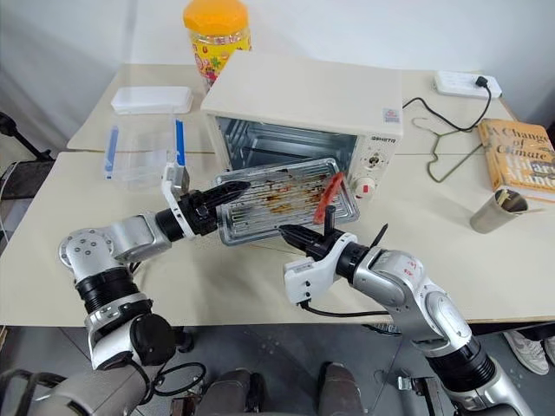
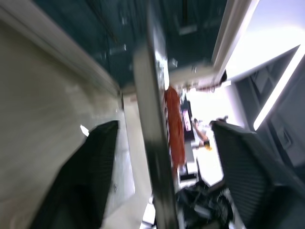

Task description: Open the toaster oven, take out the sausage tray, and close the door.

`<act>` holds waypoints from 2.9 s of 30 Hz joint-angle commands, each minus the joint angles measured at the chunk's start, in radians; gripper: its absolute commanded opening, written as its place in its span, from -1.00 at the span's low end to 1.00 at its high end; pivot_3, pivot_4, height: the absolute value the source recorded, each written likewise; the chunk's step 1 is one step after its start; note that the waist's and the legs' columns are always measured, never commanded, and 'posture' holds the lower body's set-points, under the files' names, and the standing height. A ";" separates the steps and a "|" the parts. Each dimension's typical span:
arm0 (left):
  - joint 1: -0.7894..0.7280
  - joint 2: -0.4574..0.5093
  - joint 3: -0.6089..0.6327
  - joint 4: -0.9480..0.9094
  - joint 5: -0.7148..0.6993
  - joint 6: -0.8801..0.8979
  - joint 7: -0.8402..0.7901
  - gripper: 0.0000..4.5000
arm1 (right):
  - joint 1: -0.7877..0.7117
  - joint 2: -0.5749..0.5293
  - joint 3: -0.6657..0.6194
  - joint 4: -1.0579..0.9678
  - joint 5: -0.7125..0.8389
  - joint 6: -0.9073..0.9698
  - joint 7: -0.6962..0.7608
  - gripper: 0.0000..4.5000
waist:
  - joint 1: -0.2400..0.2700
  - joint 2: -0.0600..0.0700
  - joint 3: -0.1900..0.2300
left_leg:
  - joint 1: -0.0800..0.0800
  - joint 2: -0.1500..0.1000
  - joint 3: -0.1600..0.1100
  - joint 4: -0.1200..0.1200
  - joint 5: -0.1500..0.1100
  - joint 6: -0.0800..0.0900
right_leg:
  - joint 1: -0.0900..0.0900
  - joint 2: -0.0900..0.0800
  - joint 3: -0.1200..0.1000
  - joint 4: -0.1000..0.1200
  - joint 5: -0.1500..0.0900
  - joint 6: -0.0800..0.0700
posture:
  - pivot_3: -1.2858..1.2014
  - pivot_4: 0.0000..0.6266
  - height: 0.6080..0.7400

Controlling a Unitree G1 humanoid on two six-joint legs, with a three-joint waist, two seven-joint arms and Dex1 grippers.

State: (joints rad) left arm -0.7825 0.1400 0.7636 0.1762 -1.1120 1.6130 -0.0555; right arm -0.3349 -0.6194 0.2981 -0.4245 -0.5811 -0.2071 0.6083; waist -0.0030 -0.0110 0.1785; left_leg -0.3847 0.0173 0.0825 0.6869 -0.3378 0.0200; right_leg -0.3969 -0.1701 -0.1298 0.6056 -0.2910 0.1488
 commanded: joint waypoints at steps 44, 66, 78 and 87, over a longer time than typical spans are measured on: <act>1.009 0.047 0.086 -0.445 -0.860 -0.592 0.095 -1.00 | 0.188 -0.057 -0.396 0.499 0.913 0.143 0.394 -0.99 | 0.004 0.001 -0.001 | 0.016 0.001 0.007 -0.004 -0.005 -0.001 | 0.015 0.003 0.013 -0.014 -0.001 -0.001 | 0.03 -0.52 1.00; 1.060 -0.197 0.015 -0.733 -0.860 -0.983 0.255 -1.00 | -0.048 0.077 -0.468 0.536 1.224 0.509 0.467 -0.99 | 0.015 0.002 -0.001 | 0.015 0.002 0.009 -0.001 -0.009 0.002 | 0.016 0.004 0.016 -0.016 0.000 -0.001 | 0.03 -0.52 1.00; 1.088 -0.098 -0.080 -0.776 -0.860 -0.977 0.257 -1.00 | -0.147 0.063 -0.622 0.318 1.493 0.772 0.287 -0.99 | 0.023 0.002 -0.001 | 0.014 0.008 0.010 -0.001 -0.012 0.002 | 0.014 0.005 0.016 -0.017 -0.001 -0.001 | 0.03 -0.52 1.00; 1.036 0.125 -0.174 -0.609 -0.860 -0.731 0.138 -1.00 | 0.058 -0.116 -0.600 0.196 1.288 0.631 0.419 -0.02 | 0.030 0.002 -0.001 | 0.014 0.003 0.011 -0.001 -0.012 0.002 | 0.013 0.006 0.017 -0.017 -0.001 -0.002 | 0.03 -0.52 1.00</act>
State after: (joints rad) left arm 0.2698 0.2358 0.5924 -0.4568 -1.9555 0.8211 0.1358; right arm -0.2958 -0.7061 -0.2820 -0.1734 0.7266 0.4601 0.9903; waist 0.0266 -0.0086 0.1771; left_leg -0.3708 0.0200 0.0939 0.6857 -0.3500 0.0221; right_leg -0.3836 -0.1641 -0.1132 0.5887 -0.2917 0.1472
